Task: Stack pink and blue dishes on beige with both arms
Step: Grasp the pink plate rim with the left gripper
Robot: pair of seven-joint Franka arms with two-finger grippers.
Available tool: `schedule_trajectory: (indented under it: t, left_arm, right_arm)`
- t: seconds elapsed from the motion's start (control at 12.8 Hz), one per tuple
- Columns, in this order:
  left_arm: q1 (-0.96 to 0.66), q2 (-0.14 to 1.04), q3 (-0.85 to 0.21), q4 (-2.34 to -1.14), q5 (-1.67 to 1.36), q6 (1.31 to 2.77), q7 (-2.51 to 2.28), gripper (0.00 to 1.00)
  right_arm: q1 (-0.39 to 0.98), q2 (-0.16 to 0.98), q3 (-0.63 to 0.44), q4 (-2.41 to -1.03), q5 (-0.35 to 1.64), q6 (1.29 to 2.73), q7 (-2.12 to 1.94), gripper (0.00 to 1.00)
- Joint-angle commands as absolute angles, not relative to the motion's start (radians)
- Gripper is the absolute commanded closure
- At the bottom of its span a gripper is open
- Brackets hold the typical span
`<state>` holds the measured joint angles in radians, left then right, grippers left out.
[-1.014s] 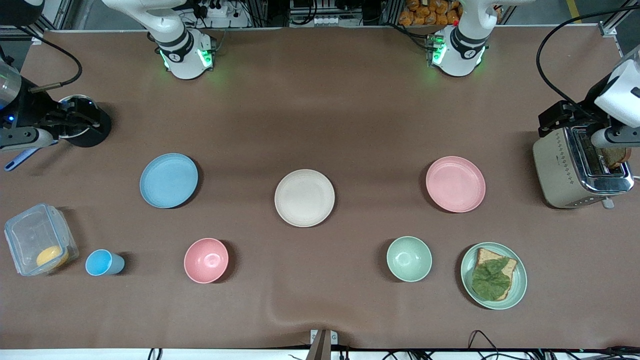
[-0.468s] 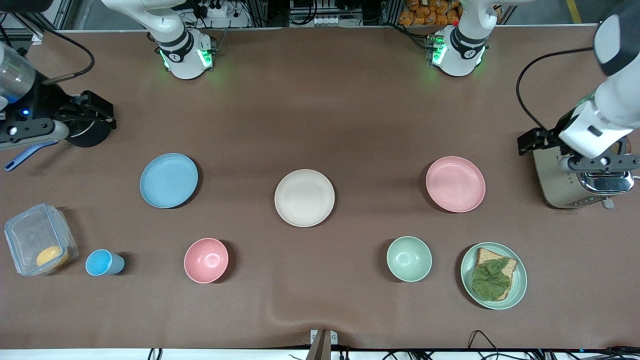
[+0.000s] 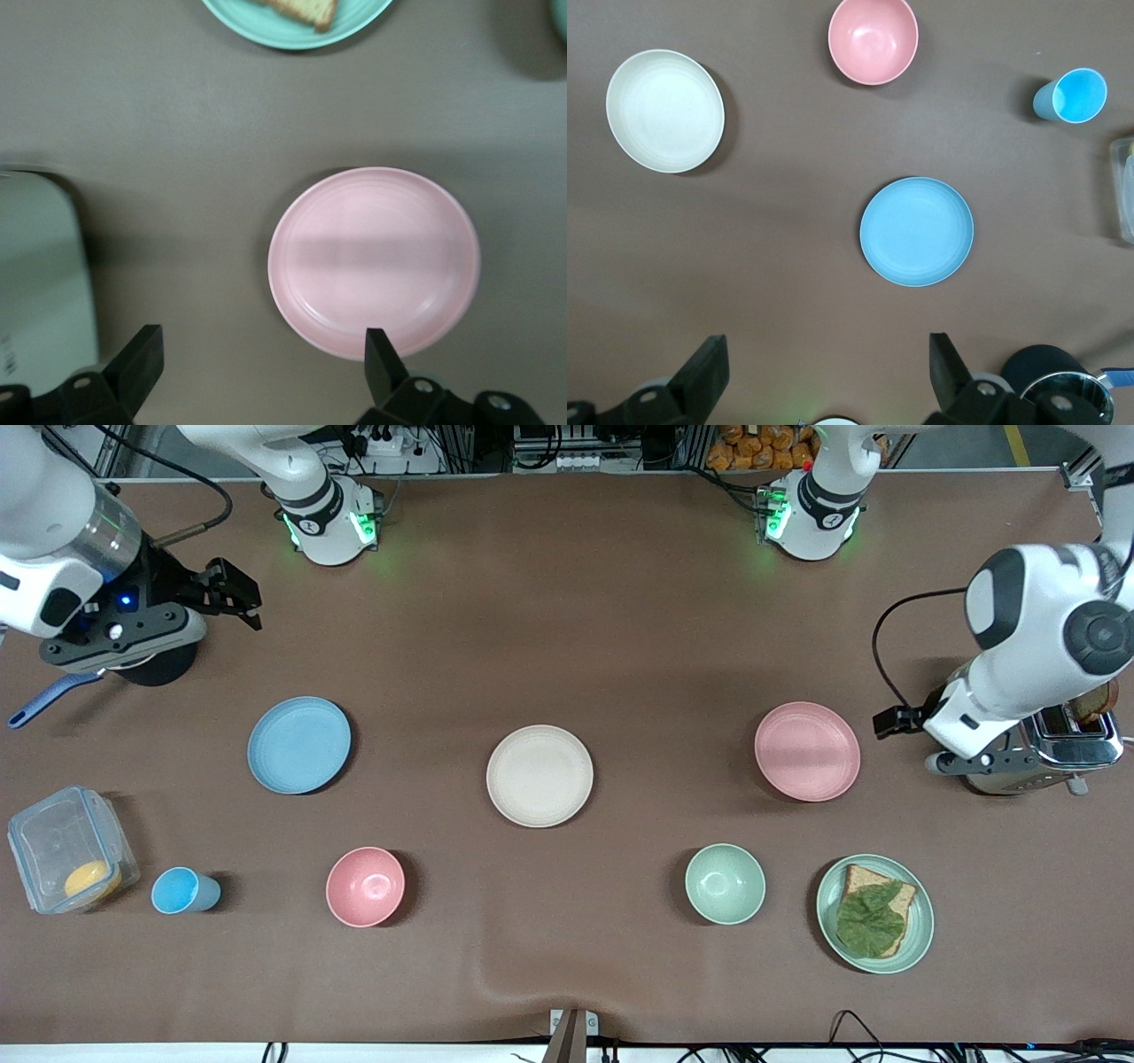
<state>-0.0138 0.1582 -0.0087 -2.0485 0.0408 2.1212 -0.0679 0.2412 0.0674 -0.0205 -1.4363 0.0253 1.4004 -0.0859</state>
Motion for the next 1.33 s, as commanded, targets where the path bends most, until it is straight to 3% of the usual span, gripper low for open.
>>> schedule_trajectory:
  t: [0.0, 0.47, 0.62, 0.94, 1.25]
  left_arm:
    - [0.012, 0.233, -0.015, -2.108, 0.044, 2.258, -0.055, 0.00]
    - [0.021, 0.402, -0.015, -2.132, 0.044, 2.414, -0.020, 0.00]
    - [0.037, 0.413, -0.017, -2.132, 0.044, 2.421, -0.015, 0.07]
    - [0.037, 0.445, -0.018, -2.129, 0.032, 2.424, -0.017, 0.38]
    - [0.035, 0.449, -0.020, -2.122, 0.029, 2.424, -0.018, 0.93]
  right_arm:
    - [0.204, 0.132, -0.031, -1.392, 0.090, 1.393, -0.086, 0.00]
    - [0.141, 0.172, -0.034, -1.381, 0.043, 1.405, -0.092, 0.00]
    - [0.111, 0.172, -0.037, -1.381, 0.043, 1.451, -0.094, 0.00]
    - [-0.009, 0.172, -0.040, -1.388, 0.041, 1.459, -0.095, 0.00]
    - [-0.070, 0.149, -0.034, -1.437, 0.041, 1.483, -0.092, 0.00]
